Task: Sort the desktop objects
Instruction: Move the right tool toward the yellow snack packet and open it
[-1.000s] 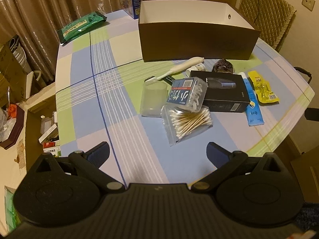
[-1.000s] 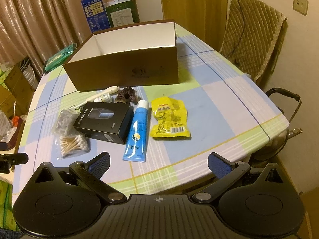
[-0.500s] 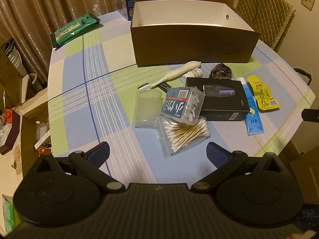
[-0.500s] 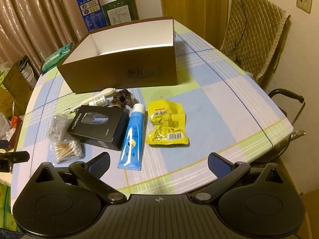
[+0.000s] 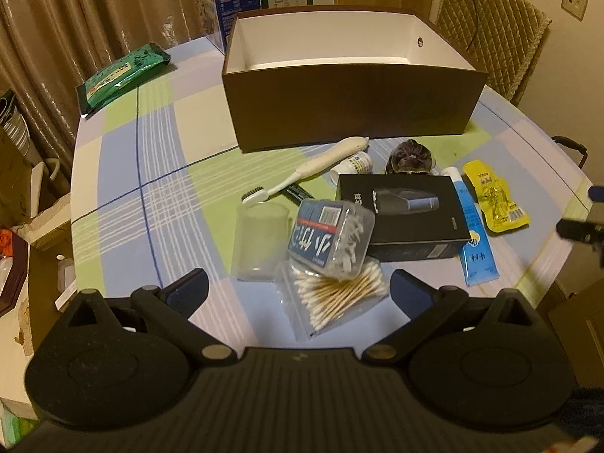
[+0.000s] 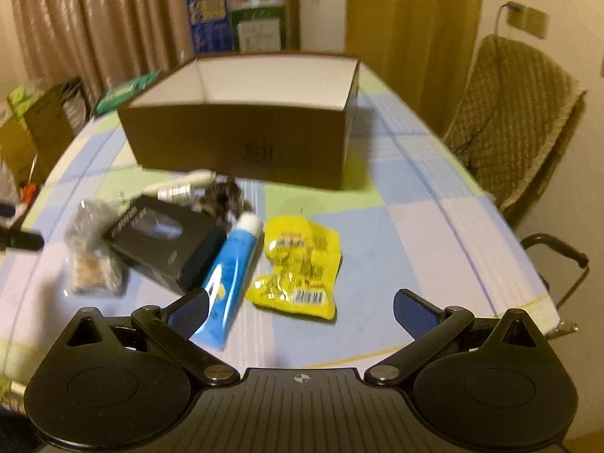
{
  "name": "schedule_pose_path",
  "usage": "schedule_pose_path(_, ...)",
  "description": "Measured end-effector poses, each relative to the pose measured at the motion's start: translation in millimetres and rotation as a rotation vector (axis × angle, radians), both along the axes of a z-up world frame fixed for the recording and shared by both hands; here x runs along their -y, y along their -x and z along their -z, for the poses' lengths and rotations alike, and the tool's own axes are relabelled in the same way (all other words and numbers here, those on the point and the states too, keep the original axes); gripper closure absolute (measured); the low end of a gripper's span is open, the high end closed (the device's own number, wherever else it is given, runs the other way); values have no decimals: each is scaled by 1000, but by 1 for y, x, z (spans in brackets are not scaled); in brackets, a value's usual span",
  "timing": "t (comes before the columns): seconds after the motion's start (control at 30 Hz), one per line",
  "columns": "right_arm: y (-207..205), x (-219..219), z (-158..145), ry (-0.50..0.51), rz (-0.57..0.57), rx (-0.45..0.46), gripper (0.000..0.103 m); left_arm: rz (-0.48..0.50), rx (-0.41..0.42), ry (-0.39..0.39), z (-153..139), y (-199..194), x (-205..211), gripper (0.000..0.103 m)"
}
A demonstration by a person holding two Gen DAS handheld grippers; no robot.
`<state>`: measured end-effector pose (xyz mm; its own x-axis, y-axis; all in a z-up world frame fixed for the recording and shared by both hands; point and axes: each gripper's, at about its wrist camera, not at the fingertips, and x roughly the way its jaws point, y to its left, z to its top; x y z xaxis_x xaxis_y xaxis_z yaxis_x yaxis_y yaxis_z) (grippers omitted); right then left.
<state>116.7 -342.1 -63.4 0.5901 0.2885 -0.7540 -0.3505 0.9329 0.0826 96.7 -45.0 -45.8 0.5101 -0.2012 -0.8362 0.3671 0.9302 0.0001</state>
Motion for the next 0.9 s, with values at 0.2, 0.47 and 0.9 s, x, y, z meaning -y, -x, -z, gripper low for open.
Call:
schedule_pose_path(0.2,-23,13,22,-62,67,-95,2,5,0,3,5,-10,9,2)
schedule_pose_path(0.47,-52,-3,43,-28,63,-113,2,3,-9,-4,13,-26,17,2)
schedule_pose_path(0.9,-95,-18,75,6,80,-150,25,41,-40,-8,25,-46,28,2)
